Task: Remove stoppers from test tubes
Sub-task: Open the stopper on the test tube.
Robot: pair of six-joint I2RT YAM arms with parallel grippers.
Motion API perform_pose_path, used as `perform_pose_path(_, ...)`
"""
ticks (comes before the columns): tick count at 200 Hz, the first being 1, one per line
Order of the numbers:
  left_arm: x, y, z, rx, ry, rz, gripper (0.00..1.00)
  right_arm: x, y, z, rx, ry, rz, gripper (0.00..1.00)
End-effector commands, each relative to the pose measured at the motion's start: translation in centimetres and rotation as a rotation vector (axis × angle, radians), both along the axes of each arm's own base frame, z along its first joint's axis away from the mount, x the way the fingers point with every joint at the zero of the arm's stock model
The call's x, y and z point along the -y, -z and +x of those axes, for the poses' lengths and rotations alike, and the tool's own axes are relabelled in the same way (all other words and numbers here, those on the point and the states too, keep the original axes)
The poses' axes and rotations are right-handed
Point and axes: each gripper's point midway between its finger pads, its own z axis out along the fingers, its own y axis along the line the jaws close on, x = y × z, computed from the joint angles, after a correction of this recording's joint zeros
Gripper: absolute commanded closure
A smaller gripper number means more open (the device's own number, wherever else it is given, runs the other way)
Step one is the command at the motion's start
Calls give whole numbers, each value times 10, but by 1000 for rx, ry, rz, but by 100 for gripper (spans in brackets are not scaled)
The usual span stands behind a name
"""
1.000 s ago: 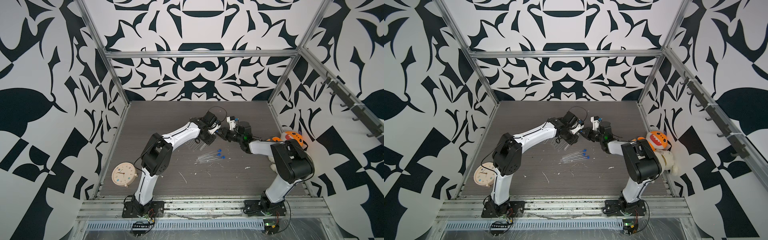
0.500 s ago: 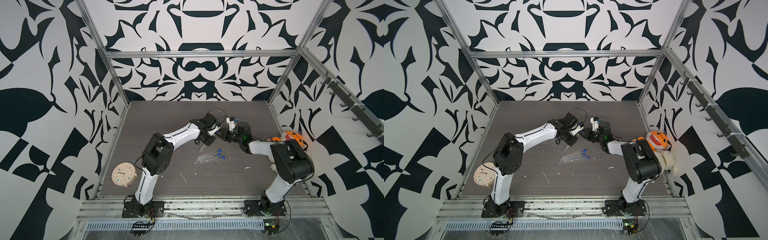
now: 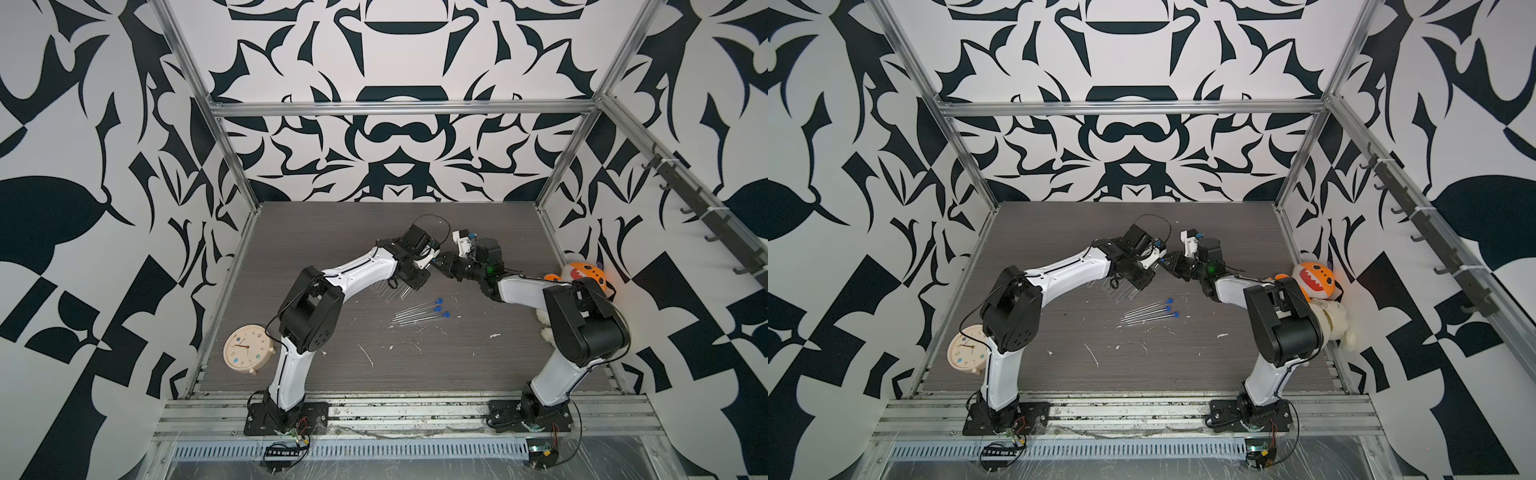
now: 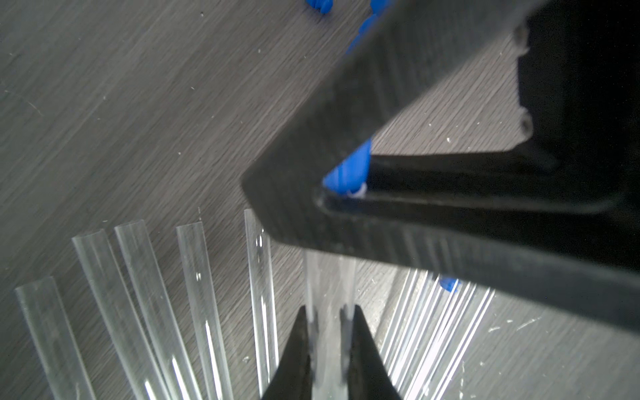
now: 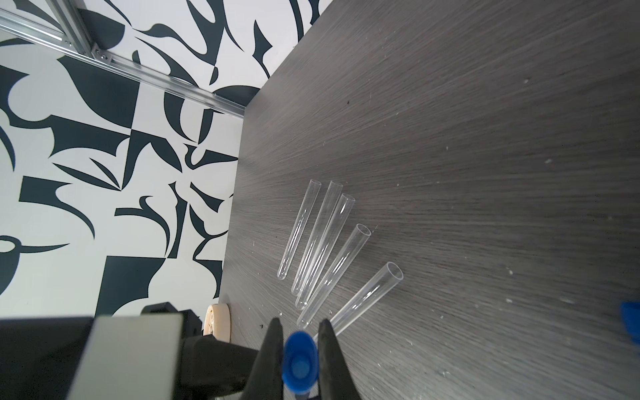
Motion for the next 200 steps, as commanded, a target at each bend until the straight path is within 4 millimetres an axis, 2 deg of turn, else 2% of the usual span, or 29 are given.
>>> perform_pose_path(1, -17, 6, -24, -81, 20, 51, 100, 15, -58, 35, 202, 105, 59, 100)
perform_pose_path(41, -18, 5, -24, -80, 17, 49, 100, 14, -65, 38, 237, 108, 97, 100)
perform_pose_path(76, -22, 5, -22, -77, 12, 55, 100, 20, -56, 35, 224, 114, 16, 100)
perform_pose_path(108, -28, 5, -21, -75, 2, 63, 100, 25, -57, 31, 232, 112, -54, 100)
perform_pose_path(173, -26, 1, -20, -75, -1, 51, 100, 24, -58, 26, 227, 96, -58, 100)
perform_pose_path(200, -26, -3, -20, -72, -1, 46, 100, 24, -59, 24, 227, 95, -56, 95)
